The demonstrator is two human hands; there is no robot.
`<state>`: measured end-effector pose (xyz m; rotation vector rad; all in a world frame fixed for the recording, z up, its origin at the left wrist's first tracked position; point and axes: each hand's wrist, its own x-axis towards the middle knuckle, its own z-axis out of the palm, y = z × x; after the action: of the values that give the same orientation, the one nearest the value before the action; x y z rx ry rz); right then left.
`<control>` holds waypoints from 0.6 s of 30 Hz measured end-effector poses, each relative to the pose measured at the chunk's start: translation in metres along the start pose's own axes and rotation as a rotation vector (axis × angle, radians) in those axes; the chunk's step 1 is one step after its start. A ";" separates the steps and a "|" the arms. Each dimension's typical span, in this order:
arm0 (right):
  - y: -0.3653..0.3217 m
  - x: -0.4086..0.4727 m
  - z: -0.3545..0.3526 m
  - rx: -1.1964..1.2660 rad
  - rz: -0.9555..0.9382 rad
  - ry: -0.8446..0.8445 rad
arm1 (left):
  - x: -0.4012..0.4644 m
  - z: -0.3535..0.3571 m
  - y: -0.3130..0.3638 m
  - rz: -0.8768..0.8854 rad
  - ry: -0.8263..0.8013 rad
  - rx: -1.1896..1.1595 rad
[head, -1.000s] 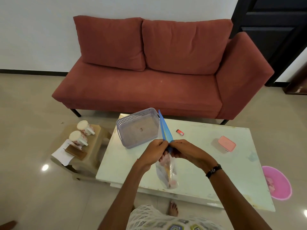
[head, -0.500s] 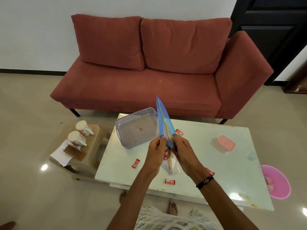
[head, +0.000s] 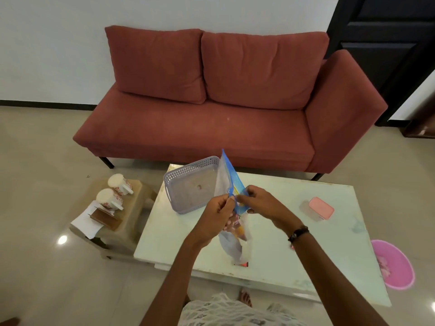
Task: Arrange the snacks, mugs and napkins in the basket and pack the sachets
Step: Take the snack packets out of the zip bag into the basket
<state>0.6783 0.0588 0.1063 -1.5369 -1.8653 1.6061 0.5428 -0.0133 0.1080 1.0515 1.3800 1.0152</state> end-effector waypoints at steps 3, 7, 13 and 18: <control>-0.009 0.010 0.000 -0.218 -0.104 0.100 | -0.001 -0.007 0.000 -0.080 -0.053 0.099; -0.010 0.004 0.010 -0.337 -0.204 0.198 | 0.005 -0.014 0.001 -0.068 0.113 0.475; -0.011 -0.009 0.025 -0.396 -0.230 0.195 | 0.021 -0.004 0.003 0.127 0.388 0.743; 0.004 -0.011 0.016 -0.461 -0.100 0.342 | 0.019 -0.004 -0.005 0.141 0.492 0.658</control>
<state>0.6732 0.0395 0.1017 -1.7199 -2.1565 0.8330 0.5381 0.0040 0.0987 1.4483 2.1579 0.9794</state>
